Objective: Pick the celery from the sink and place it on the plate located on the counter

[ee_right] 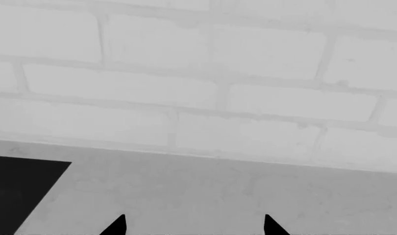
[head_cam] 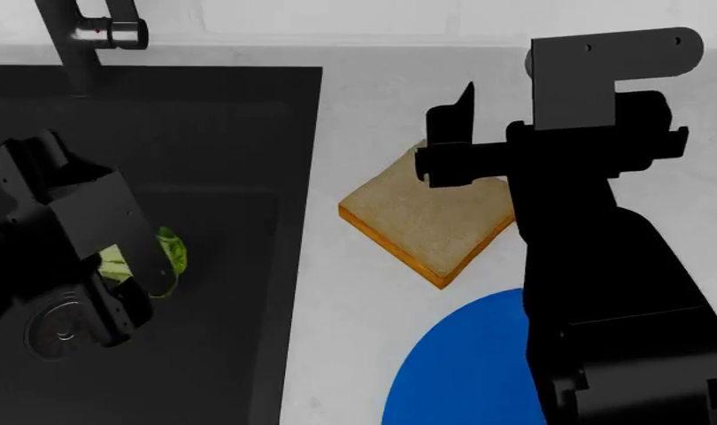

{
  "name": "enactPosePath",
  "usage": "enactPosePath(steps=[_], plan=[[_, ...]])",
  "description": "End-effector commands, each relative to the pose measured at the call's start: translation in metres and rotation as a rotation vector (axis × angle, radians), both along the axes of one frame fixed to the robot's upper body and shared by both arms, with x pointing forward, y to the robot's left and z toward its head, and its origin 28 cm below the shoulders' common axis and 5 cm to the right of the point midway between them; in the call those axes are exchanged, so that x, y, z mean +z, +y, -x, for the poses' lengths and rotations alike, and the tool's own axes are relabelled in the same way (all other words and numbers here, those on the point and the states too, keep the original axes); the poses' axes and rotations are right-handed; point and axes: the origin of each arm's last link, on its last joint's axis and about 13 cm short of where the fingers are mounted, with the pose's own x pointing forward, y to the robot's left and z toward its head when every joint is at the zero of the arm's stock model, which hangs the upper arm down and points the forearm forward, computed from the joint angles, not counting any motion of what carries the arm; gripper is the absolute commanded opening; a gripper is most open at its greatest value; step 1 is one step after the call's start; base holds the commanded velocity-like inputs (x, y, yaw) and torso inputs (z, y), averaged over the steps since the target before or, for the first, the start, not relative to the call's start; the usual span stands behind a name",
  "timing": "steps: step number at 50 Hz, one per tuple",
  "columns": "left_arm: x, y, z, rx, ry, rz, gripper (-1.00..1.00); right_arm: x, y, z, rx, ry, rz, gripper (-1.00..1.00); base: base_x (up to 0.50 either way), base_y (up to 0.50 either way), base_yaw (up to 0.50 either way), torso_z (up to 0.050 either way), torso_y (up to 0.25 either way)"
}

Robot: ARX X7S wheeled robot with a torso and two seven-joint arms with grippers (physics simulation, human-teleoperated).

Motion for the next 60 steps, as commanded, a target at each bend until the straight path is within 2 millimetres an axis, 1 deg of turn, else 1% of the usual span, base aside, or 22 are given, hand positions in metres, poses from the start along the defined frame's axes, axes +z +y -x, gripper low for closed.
enactPosePath(steps=[1, 6, 14, 18, 25, 39, 50, 60], plan=[[-0.009, 0.006, -0.002, -0.052, 0.043, -0.144, 1.00, -0.001, 0.000, -0.002, 0.000, 0.002, 0.000, 1.00, 0.00, 0.00, 0.00, 0.000, 0.000], [-0.011, 0.009, -0.002, -0.067, 0.048, -0.168, 1.00, -0.001, 0.000, -0.003, -0.001, 0.005, 0.002, 1.00, 0.00, 0.00, 0.00, 0.000, 0.000], [-0.009, 0.016, 0.000, -0.093, 0.058, -0.264, 1.00, -0.003, 0.002, -0.004, 0.003, 0.008, 0.001, 1.00, 0.00, 0.00, 0.00, 0.000, 0.000], [-0.011, 0.022, 0.000, -0.101, 0.072, -0.309, 1.00, -0.004, 0.001, -0.004, 0.003, 0.009, 0.001, 1.00, 0.00, 0.00, 0.00, 0.000, 0.000], [-0.015, 0.025, -0.003, -0.109, 0.074, -0.335, 1.00, -0.004, 0.002, -0.005, 0.004, 0.011, 0.002, 1.00, 0.00, 0.00, 0.00, 0.000, 0.000], [-0.030, 0.029, -0.019, -0.091, 0.060, -0.348, 1.00, -0.005, 0.003, -0.005, 0.003, 0.013, 0.001, 1.00, 0.00, 0.00, 0.00, 0.000, 0.000], [-0.033, 0.026, -0.027, -0.099, 0.053, -0.360, 1.00, -0.007, 0.001, -0.006, 0.000, 0.013, -0.006, 1.00, 0.00, 0.00, 0.00, 0.000, 0.000], [-0.040, 0.026, -0.034, -0.102, 0.056, -0.345, 1.00, -0.006, 0.001, -0.007, -0.004, 0.012, -0.004, 1.00, 0.00, 0.00, 0.00, 0.000, 0.000]])
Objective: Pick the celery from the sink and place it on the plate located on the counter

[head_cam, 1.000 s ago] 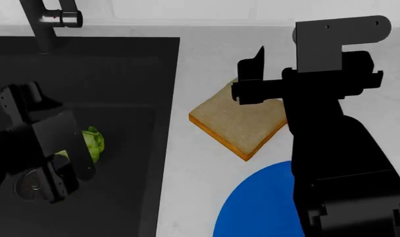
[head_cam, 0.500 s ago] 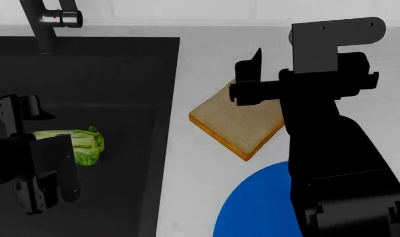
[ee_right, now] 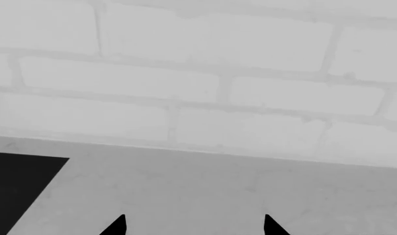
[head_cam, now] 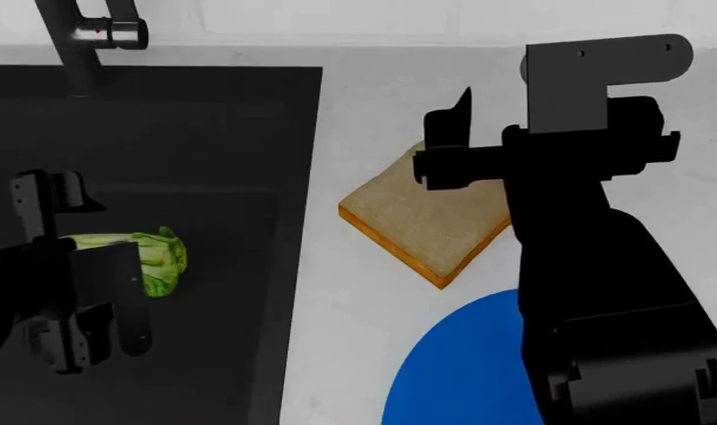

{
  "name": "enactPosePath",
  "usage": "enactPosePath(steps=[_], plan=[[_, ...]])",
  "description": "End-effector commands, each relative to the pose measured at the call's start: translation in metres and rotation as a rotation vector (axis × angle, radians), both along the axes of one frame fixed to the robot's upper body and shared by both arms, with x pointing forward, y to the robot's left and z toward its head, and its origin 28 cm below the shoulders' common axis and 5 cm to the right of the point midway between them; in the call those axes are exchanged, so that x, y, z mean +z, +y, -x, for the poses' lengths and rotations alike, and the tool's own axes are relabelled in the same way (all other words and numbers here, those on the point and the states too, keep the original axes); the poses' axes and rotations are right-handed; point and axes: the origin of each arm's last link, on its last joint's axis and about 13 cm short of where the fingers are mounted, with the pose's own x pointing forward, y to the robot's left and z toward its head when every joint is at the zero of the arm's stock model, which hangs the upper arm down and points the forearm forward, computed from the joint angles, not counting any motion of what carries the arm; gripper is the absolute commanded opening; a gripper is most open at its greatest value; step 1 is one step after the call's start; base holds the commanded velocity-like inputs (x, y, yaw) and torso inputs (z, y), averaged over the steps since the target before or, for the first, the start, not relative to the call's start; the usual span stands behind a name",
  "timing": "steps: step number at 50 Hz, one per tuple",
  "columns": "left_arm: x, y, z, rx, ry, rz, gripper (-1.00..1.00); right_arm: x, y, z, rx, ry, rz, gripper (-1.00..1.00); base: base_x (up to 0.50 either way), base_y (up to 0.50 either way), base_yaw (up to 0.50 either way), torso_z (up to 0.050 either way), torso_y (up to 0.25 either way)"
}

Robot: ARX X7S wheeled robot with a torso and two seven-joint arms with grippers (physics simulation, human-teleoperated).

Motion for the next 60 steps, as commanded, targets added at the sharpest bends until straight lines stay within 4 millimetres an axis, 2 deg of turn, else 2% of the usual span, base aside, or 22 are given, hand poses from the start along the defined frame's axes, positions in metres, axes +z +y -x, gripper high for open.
enactPosePath(steps=[1, 30, 46, 47, 60], plan=[[-0.007, -0.001, -0.007, -0.006, 0.003, 0.008, 1.00, -0.001, 0.000, -0.002, -0.001, 0.002, -0.001, 1.00, 0.00, 0.00, 0.00, 0.000, 0.000], [-0.024, -0.001, -0.026, 0.002, 0.038, -0.022, 1.00, -0.005, -0.003, -0.004, -0.006, 0.006, -0.008, 1.00, 0.00, 0.00, 0.00, 0.000, 0.000], [-0.027, 0.000, -0.026, 0.001, 0.056, -0.024, 1.00, -0.003, -0.002, -0.004, -0.004, 0.003, -0.005, 1.00, 0.01, 0.00, -0.01, -0.005, -0.010], [-0.027, -0.001, -0.026, -0.006, 0.041, -0.012, -1.00, -0.003, -0.003, -0.004, -0.004, 0.003, -0.006, 1.00, 0.01, 0.00, -0.01, 0.000, -0.011], [-0.030, 0.000, -0.025, -0.006, 0.049, 0.000, -1.00, -0.003, -0.004, -0.001, -0.008, 0.002, -0.011, 1.00, 0.01, 0.00, -0.01, -0.002, -0.004]])
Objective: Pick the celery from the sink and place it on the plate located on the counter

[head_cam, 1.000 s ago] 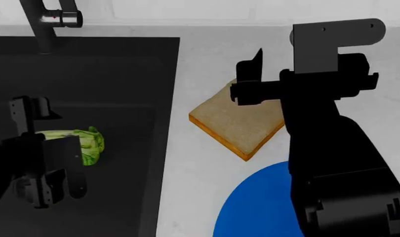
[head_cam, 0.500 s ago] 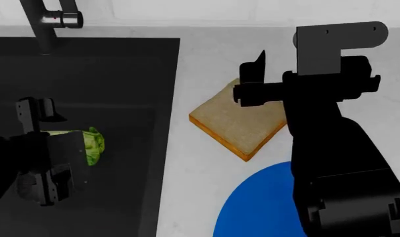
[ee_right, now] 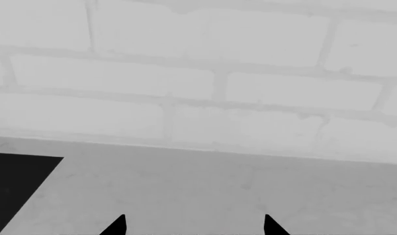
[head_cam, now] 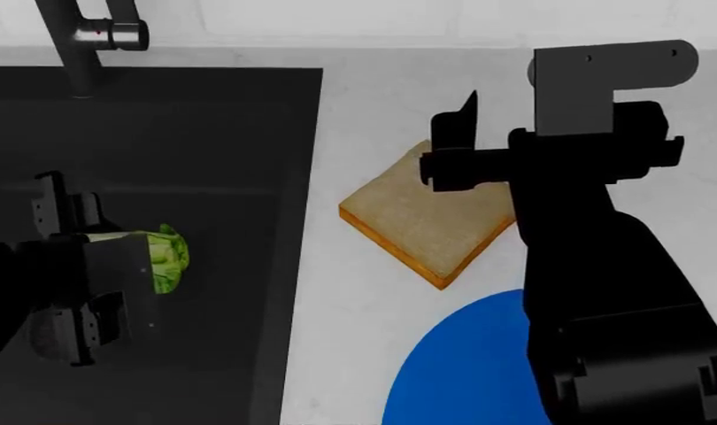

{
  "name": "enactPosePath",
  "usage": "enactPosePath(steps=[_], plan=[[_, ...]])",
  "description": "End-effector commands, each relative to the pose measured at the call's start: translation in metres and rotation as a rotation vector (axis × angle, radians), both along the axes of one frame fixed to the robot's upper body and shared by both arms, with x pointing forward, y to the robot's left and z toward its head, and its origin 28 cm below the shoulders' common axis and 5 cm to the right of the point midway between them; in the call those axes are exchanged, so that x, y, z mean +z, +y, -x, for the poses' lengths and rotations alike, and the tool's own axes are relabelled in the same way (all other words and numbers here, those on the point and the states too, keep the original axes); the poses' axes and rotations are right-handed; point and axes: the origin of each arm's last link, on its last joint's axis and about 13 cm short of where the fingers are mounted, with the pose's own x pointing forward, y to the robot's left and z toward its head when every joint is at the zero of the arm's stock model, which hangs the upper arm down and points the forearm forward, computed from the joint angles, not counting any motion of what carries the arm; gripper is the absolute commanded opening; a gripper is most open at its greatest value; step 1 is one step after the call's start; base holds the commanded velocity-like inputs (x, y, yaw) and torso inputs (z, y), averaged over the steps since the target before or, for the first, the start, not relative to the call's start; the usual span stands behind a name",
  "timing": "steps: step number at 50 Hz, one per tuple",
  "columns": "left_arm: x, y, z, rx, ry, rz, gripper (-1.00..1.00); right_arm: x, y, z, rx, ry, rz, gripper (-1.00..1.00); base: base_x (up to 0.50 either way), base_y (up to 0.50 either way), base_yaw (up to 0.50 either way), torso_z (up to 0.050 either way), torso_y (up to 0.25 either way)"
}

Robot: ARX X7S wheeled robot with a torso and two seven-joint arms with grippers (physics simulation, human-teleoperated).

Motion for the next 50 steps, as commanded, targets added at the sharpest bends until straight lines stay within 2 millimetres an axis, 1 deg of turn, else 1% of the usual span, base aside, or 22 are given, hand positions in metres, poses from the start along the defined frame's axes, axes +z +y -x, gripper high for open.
enactPosePath(steps=[1, 5, 10, 15, 22, 27, 33, 35, 43, 50], plan=[[-0.015, -0.005, 0.002, -0.003, -0.007, -0.024, -1.00, 0.002, 0.000, 0.002, -0.001, -0.004, -0.002, 1.00, 0.02, 0.00, -0.01, -0.011, 0.000], [-0.013, -0.005, 0.004, -0.003, -0.008, -0.021, -1.00, 0.002, 0.000, 0.003, -0.001, -0.004, -0.001, 1.00, 0.01, 0.00, -0.01, -0.003, -0.005], [-0.001, -0.005, 0.010, -0.007, -0.029, -0.008, -1.00, 0.003, -0.001, 0.002, -0.001, -0.007, -0.003, 1.00, 0.00, 0.00, 0.00, -0.002, -0.002], [0.015, -0.005, 0.019, -0.033, -0.048, -0.015, -1.00, 0.004, -0.001, 0.004, 0.001, -0.011, -0.008, 1.00, 0.00, 0.00, 0.00, 0.000, 0.000], [0.027, -0.007, 0.031, -0.068, -0.057, -0.024, -1.00, 0.005, -0.001, 0.005, 0.002, -0.018, -0.013, 1.00, 0.00, 0.00, 0.00, 0.000, 0.000], [0.040, -0.004, 0.039, -0.072, -0.085, 0.002, -1.00, 0.006, -0.002, 0.006, 0.000, -0.023, -0.018, 1.00, 0.00, 0.00, 0.00, 0.000, 0.000], [0.050, -0.004, 0.052, -0.079, -0.094, 0.041, -1.00, 0.007, -0.002, 0.006, 0.002, -0.029, -0.024, 1.00, 0.00, 0.00, 0.00, 0.000, 0.000], [0.056, -0.003, 0.057, -0.073, -0.105, 0.067, -1.00, 0.009, -0.003, 0.007, 0.000, -0.034, -0.025, 1.00, 0.00, 0.00, 0.00, 0.000, 0.000], [0.068, -0.004, 0.079, -0.080, -0.102, 0.148, -1.00, 0.015, -0.006, 0.013, -0.005, -0.047, -0.024, 1.00, 0.00, 0.00, 0.00, 0.000, 0.000], [0.074, -0.002, 0.088, -0.089, -0.093, 0.168, -1.00, 0.021, -0.014, 0.023, -0.030, -0.055, -0.015, 1.00, 0.00, 0.00, 0.00, 0.000, 0.000]])
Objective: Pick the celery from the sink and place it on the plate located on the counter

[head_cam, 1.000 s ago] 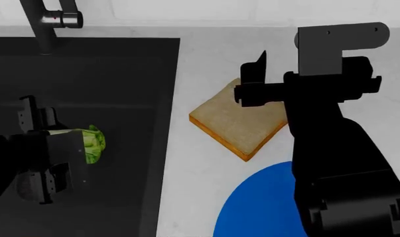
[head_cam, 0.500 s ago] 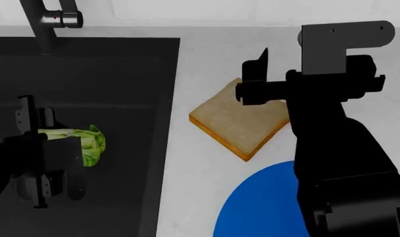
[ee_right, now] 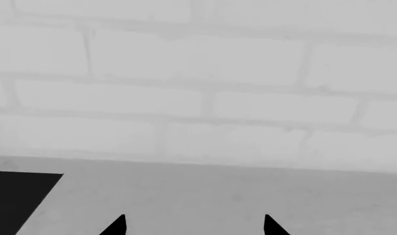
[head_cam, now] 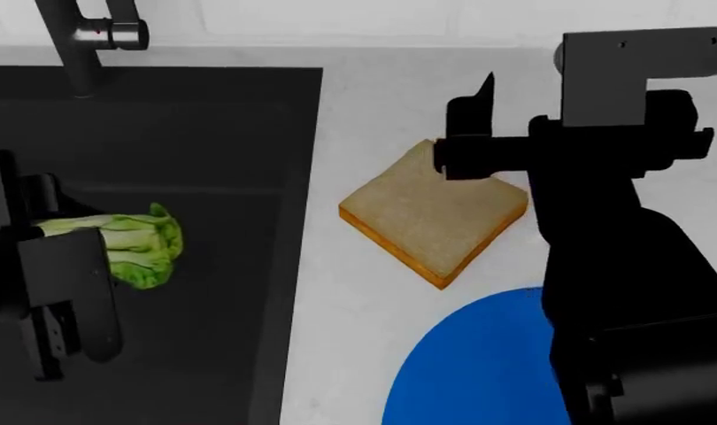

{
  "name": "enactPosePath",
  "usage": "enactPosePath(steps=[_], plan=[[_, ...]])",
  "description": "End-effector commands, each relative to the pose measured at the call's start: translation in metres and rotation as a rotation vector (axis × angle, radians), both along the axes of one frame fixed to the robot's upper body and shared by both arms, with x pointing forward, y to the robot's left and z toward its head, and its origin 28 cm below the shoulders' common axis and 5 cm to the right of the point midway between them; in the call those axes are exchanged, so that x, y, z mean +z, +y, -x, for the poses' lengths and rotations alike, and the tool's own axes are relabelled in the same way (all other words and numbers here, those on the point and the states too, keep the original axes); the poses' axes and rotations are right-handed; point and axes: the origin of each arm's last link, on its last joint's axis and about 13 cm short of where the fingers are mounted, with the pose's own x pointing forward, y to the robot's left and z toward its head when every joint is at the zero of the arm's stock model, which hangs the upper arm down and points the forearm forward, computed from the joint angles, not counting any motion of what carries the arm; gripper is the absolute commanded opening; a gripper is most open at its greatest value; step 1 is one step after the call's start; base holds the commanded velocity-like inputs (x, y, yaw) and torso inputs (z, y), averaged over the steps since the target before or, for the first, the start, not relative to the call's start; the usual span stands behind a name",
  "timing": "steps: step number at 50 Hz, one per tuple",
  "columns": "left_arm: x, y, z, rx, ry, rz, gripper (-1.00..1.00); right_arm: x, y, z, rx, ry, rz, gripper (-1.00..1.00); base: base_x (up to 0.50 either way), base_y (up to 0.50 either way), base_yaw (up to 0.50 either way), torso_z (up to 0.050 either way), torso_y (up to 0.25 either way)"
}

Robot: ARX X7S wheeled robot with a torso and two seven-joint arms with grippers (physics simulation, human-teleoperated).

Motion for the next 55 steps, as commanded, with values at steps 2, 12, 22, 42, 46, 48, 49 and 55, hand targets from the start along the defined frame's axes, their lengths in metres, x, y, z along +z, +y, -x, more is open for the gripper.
enactPosePath(steps=[2, 12, 22, 42, 46, 48, 49, 55], plan=[[0.021, 0.001, 0.023, -0.015, -0.012, 0.076, -1.00, 0.010, -0.013, 0.016, -0.037, -0.017, 0.007, 1.00, 0.00, 0.00, 0.00, 0.000, 0.000], [0.039, 0.001, 0.037, -0.030, 0.015, 0.098, -1.00, 0.019, -0.031, 0.037, -0.093, -0.033, -0.002, 1.00, 0.00, 0.00, 0.00, 0.000, 0.000], [0.047, -0.003, 0.046, -0.045, 0.032, 0.107, -1.00, 0.028, -0.051, 0.060, -0.160, -0.049, -0.008, 1.00, 0.00, 0.00, 0.00, 0.000, 0.000], [0.064, -0.015, 0.056, -0.102, 0.071, 0.127, -1.00, 0.024, -0.085, 0.104, -0.283, -0.043, -0.026, 1.00, 0.00, 0.00, 0.00, 0.000, 0.000], [0.073, -0.020, 0.060, -0.123, 0.079, 0.134, -1.00, 0.024, -0.089, 0.110, -0.296, -0.043, -0.026, 1.00, 0.00, 0.00, 0.00, 0.000, 0.000], [0.079, -0.023, 0.063, -0.137, 0.084, 0.137, -1.00, 0.023, -0.090, 0.112, -0.300, -0.041, -0.026, 1.00, 0.00, 0.00, 0.00, 0.000, 0.000], [0.086, -0.027, 0.066, -0.150, 0.089, 0.135, -1.00, 0.022, -0.091, 0.113, -0.307, -0.038, -0.026, 1.00, 0.00, 0.00, 0.00, 0.000, 0.000], [0.109, -0.039, 0.074, -0.199, 0.109, 0.107, -1.00, 0.022, -0.092, 0.115, -0.313, -0.037, -0.029, 1.00, 0.00, 0.00, 0.00, 0.000, 0.000]])
